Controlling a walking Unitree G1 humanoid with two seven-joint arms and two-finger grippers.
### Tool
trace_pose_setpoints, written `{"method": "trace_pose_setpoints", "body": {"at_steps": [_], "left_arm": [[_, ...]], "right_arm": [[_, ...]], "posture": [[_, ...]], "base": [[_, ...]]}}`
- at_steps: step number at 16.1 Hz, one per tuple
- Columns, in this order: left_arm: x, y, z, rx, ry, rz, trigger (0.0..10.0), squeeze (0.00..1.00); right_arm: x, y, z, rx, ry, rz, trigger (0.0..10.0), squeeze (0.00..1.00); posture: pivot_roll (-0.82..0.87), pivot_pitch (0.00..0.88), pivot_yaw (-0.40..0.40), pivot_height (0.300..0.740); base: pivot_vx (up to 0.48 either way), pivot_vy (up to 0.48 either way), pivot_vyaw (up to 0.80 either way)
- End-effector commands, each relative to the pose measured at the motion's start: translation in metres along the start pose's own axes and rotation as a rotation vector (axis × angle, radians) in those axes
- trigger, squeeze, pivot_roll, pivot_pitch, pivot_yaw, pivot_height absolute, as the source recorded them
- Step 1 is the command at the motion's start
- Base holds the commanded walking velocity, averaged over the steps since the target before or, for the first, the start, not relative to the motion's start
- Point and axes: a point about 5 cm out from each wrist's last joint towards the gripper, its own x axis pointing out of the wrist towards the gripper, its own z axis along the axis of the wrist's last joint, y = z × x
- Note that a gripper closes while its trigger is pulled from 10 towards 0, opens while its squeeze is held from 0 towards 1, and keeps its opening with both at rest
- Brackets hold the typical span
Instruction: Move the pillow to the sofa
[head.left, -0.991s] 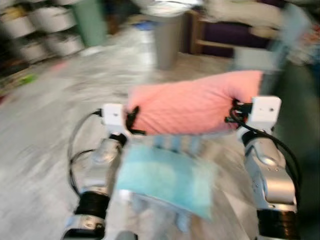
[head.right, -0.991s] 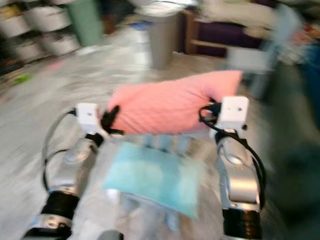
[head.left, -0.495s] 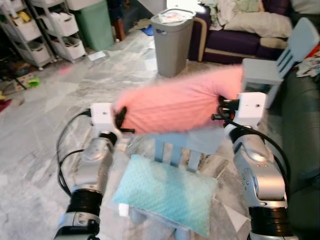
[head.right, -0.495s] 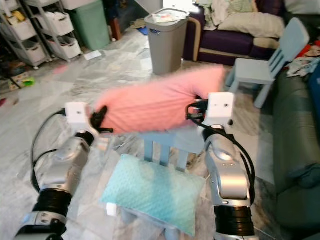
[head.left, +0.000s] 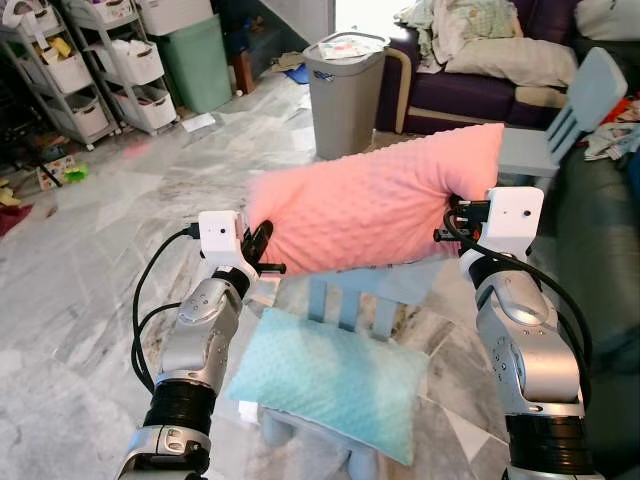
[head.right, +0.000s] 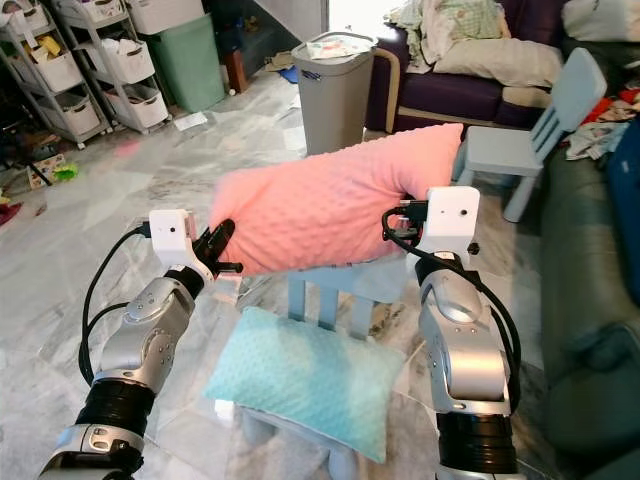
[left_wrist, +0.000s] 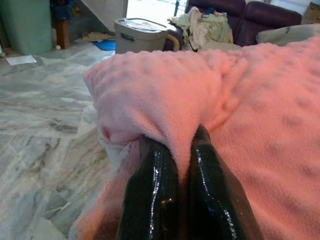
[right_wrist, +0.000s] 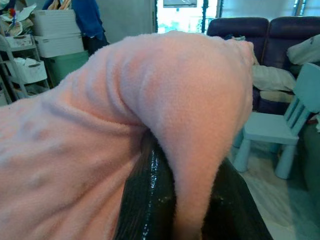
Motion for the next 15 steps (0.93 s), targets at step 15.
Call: {"method": "trace_pose_setpoints", "body": {"at_steps": [15], "left_arm": [[-0.004,-0.005,-0.004,-0.028,0.013,-0.024,10.0,0.0]], "right_arm": [[-0.002,0.002,0.0,-0.004,0.034,0.002,10.0,0.0]], "posture": [[-0.2,0.0,0.05,0.74]], "base": [[0.0,0.0,-0.59]]}}
